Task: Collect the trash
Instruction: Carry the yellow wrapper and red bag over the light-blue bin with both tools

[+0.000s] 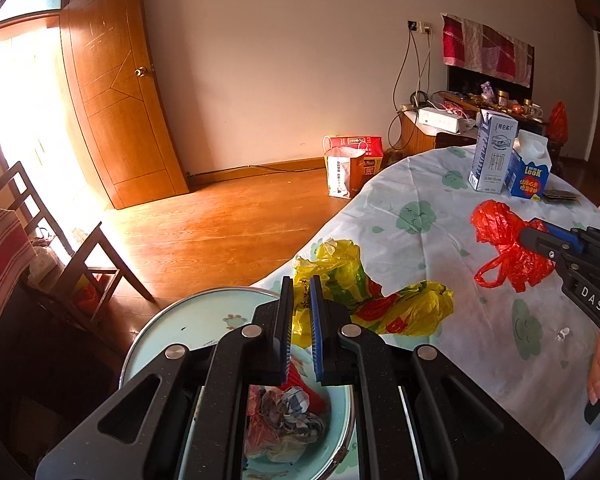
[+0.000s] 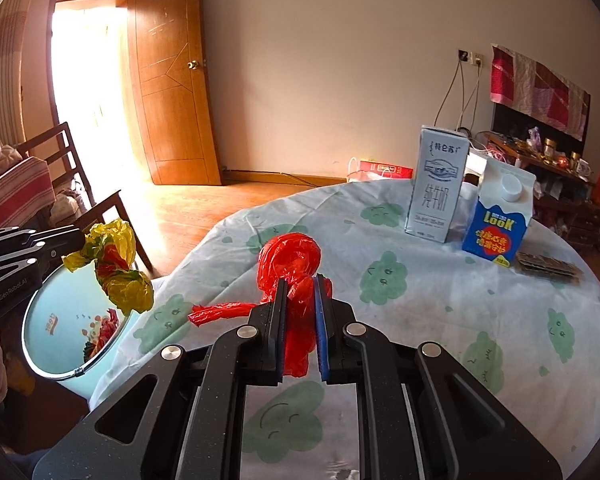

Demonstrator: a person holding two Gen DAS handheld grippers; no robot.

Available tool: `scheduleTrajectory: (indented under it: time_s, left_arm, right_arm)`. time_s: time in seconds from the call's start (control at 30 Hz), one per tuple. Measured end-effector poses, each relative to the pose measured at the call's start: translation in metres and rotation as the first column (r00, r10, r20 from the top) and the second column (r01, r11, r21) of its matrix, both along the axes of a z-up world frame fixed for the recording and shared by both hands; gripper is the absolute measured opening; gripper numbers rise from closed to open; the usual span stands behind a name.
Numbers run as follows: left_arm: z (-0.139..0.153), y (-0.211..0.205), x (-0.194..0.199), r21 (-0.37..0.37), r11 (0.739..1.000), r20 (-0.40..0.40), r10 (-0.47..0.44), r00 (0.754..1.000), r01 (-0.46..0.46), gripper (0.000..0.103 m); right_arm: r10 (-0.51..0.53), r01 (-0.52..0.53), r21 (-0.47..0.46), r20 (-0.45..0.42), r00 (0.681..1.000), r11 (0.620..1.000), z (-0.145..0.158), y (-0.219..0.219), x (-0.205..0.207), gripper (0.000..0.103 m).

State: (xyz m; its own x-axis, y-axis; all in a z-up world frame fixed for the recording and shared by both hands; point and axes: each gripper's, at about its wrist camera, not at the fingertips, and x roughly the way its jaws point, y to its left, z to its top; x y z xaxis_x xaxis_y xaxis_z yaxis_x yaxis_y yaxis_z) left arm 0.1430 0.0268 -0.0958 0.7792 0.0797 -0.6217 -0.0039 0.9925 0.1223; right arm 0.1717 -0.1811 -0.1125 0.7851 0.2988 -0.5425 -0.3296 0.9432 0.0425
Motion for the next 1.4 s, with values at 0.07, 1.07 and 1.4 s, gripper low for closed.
scheduleTrajectory:
  time_s: [0.07,1.07,1.4]
  left_arm:
    - [0.000,0.008,-0.004,0.004,1.000,-0.001,0.014,1.000,-0.014,0.008]
    - [-0.009,0.088,-0.036,0.055,0.983,-0.022,0.179,0.984,-0.177,0.008]
    - [-0.012,0.101,-0.043,0.056,0.977,-0.027,0.206,0.978,-0.204,0.008]
  right_arm:
    - [0.026,-0.026,-0.004,0.007,1.000,1.000,0.001,0.011,0.000,0.013]
    - [0.224,-0.223,-0.035,0.042,0.974,0.974,0.001,0.098,0.007,0.013]
    - [0.277,-0.274,-0.050,0.060,0.959,0.960,0.003,0.115,0.003,0.013]
